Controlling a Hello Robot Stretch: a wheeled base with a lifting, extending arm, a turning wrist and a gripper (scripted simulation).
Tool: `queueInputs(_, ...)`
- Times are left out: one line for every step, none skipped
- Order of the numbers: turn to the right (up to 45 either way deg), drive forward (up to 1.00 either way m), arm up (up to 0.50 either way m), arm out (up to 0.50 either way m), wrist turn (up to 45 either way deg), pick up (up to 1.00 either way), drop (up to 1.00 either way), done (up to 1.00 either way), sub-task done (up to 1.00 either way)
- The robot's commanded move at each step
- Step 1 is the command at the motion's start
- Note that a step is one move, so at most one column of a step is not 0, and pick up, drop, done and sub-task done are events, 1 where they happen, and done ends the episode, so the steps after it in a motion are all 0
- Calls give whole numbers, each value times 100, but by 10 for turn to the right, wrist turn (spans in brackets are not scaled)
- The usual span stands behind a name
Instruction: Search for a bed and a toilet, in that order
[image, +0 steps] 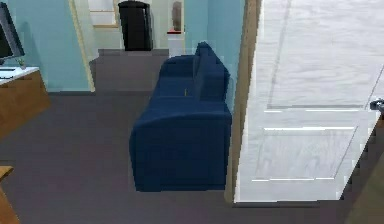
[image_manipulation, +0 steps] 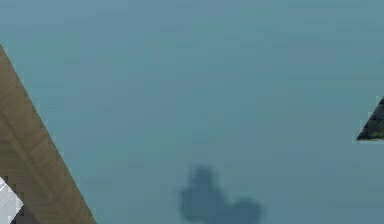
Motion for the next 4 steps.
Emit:
queueInputs(-30, 0, 0, 0, 0, 0, 0, 0, 0)
queueInputs(0, 30, 0, 0, 0, 0, 0, 0, 0)
queueInputs(450, 0, 0, 0, 0, 0, 0, 0, 0)
queueInputs(210, 0, 0, 0, 0, 0, 0, 0, 0)
